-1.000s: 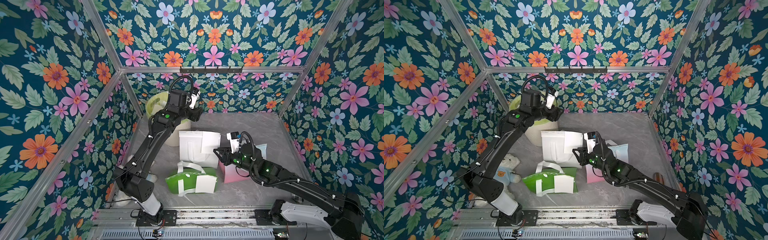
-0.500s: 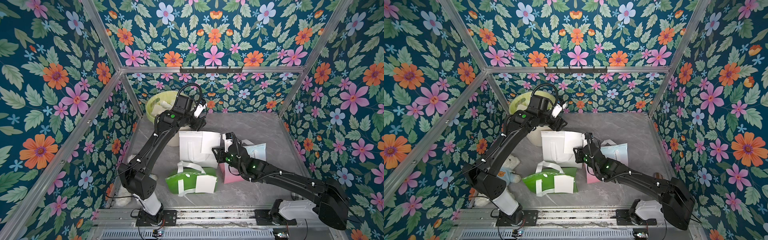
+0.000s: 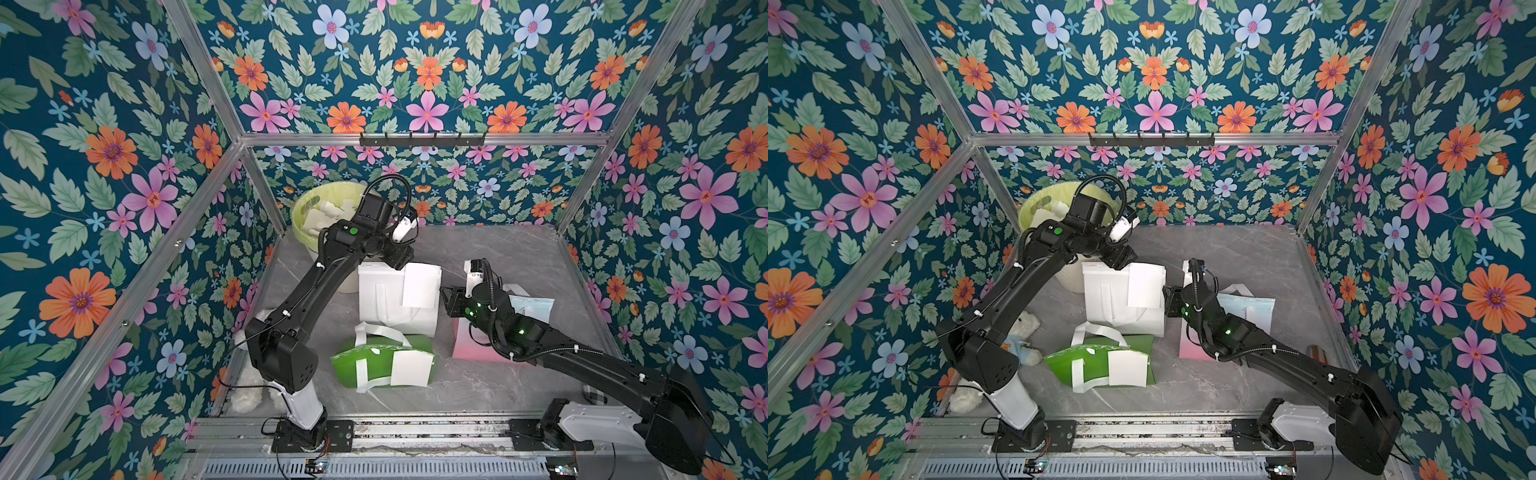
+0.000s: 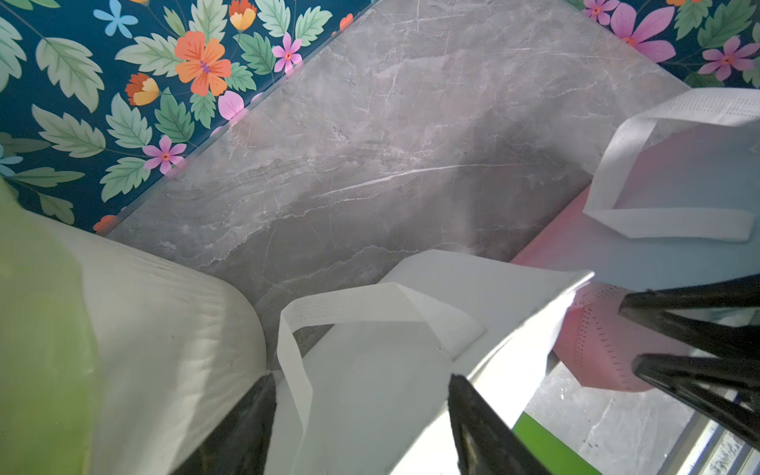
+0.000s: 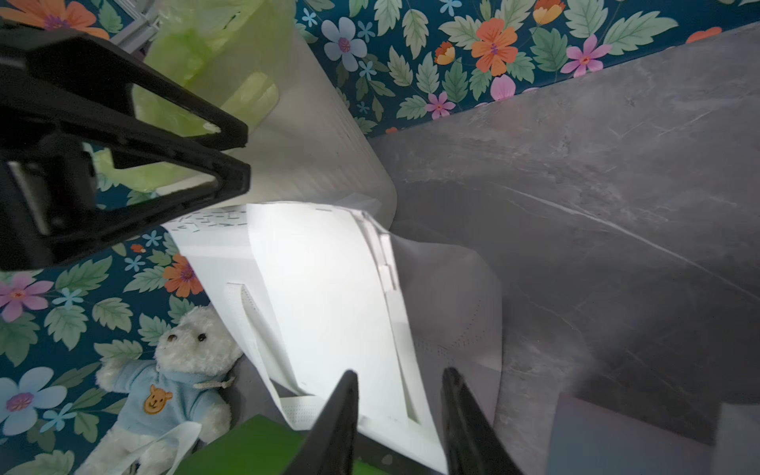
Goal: Shred takeout receipts and throw away
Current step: Adjust the takeout bag at the center of the board, then tear off the takeout receipt from the takeout bag.
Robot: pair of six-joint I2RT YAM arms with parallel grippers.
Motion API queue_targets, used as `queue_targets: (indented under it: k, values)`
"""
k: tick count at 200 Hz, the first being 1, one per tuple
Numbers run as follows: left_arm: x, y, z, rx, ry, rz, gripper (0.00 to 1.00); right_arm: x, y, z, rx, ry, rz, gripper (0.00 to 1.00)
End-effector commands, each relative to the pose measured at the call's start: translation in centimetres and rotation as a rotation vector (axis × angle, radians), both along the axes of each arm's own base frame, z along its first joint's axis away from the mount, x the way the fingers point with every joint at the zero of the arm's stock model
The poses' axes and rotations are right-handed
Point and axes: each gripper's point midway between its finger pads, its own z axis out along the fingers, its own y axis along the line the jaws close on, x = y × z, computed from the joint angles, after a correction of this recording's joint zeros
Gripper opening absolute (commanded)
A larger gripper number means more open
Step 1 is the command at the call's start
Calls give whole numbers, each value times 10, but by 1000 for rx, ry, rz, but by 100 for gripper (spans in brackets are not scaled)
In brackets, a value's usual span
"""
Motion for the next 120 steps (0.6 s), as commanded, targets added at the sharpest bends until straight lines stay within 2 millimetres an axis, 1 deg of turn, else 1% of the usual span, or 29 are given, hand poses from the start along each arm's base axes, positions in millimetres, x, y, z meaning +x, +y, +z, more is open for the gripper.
queue_targets:
  k: [1, 18, 28, 37, 53, 70, 92, 120]
  values:
    - [-3, 8, -1, 39, -11, 13, 69, -12, 12, 14, 38, 4, 85, 38]
    - [-4, 12, -6, 53, 1, 30, 69, -25, 26, 25, 56, -1, 133, 40]
    - [-5, 14, -11, 64, 11, 44, 67, -33, 36, 27, 67, 5, 160, 41]
    - [-5, 17, -16, 74, 20, 54, 66, -36, 42, 25, 91, 24, 169, 42]
    - [-4, 22, -20, 90, 21, 83, 64, -38, 49, 11, 110, 80, 168, 42]
    - [-3, 24, -23, 95, 17, 101, 63, -35, 48, -8, 103, 131, 126, 42]
    - [-5, 25, -22, 84, 9, 102, 61, -31, 44, -18, 111, 143, 88, 42]
    - [-7, 26, -17, 72, -9, 105, 60, -25, 36, -28, 115, 160, 32, 46]
